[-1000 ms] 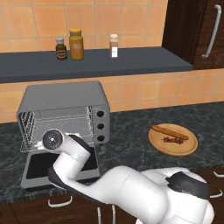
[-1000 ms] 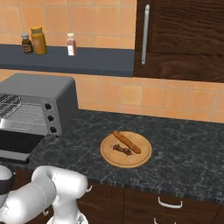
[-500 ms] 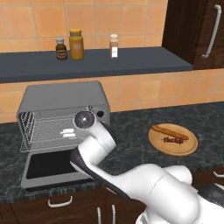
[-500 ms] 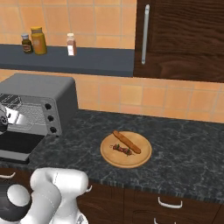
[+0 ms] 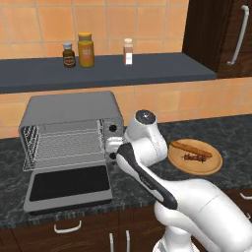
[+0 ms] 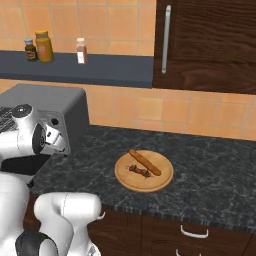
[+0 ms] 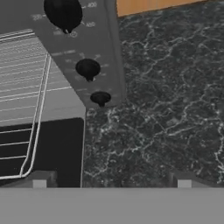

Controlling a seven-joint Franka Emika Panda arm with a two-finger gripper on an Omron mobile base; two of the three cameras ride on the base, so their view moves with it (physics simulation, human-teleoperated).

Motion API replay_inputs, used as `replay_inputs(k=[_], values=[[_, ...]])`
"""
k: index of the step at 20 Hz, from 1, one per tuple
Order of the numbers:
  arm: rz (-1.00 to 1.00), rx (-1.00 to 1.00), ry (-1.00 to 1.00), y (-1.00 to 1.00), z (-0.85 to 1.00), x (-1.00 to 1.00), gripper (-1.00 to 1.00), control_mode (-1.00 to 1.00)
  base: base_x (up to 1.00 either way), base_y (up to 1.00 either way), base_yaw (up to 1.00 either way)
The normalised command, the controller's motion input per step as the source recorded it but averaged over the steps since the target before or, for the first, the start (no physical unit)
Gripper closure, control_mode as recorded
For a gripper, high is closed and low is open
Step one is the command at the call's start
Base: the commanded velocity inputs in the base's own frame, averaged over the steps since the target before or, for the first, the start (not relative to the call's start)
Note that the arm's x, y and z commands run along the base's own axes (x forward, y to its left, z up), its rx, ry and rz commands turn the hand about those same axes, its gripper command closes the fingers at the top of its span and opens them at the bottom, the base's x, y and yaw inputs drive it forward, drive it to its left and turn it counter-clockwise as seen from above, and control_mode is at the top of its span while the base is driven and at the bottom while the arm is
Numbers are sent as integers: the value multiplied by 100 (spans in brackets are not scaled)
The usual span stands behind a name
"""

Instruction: Pick up the kebab skewer and baguette bread, and place them inside the toaster oven. Close the toaster oven door and start by setting the timer.

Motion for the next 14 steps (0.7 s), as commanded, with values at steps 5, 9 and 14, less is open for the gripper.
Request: replay_inputs(k=[5, 9, 14], values=[[0, 7, 31, -100, 0, 39, -100, -100, 0, 0, 0], [2, 5, 30, -100, -2, 48, -100, -100, 0, 0, 0], [7, 0, 8, -93, -29, 26, -100, -100, 0, 0, 0]])
